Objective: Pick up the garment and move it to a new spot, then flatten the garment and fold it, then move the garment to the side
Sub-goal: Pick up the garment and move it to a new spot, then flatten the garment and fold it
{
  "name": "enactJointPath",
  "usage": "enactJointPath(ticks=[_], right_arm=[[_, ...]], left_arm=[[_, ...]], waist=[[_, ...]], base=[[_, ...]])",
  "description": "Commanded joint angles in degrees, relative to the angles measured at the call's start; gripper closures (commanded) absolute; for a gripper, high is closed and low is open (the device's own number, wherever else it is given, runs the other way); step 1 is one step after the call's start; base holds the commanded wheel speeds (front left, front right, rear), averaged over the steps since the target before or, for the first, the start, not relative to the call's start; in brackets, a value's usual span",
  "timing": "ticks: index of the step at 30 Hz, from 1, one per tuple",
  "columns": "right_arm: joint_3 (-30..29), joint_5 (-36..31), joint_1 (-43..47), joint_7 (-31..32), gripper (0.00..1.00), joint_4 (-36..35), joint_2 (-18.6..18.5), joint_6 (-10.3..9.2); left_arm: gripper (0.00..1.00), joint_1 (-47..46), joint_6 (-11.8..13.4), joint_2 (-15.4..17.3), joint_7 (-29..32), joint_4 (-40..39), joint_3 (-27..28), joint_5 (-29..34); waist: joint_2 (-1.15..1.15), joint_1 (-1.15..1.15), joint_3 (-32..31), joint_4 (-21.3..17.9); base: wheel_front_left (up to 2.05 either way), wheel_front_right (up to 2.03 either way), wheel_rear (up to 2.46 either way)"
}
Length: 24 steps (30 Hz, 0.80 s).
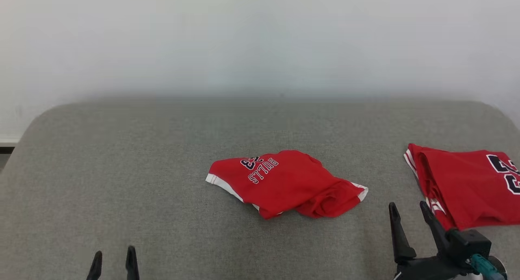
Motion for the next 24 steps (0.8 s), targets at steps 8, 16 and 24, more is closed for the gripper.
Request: enactJointPath(ticks=[8, 16, 24], right_arm=[[0.67, -0.14, 0.40, 0.35, 0.00, 0.03, -0.01, -0.13], [1.34, -0.18, 0.53, 0.53, 0.00, -0.04, 0.00, -0.13], [2.76, -0.26, -0.24, 0.96, 0.00, -0.11, 0.00, -0.13]], left_arm=[[0.00, 0.07, -0.44, -0.55, -0.15, 0.29, -0.08, 0.79], [0.00, 0.21, -0.62, -0.85, -0.16, 0.80, -0.19, 0.91], [0.00, -0.52, -0.25, -1.08, -0.16, 1.58, -0.36, 1.37]], waist=[[0.00, 0.01, -0.19, -0.68], [0.00, 0.01, -0.09, -0.88], [0.00, 0.01, 0.57, -2.60]], base=[[0.00, 0.00, 0.00], [0.00, 0.00, 0.00], [0.00, 0.00, 0.00]])
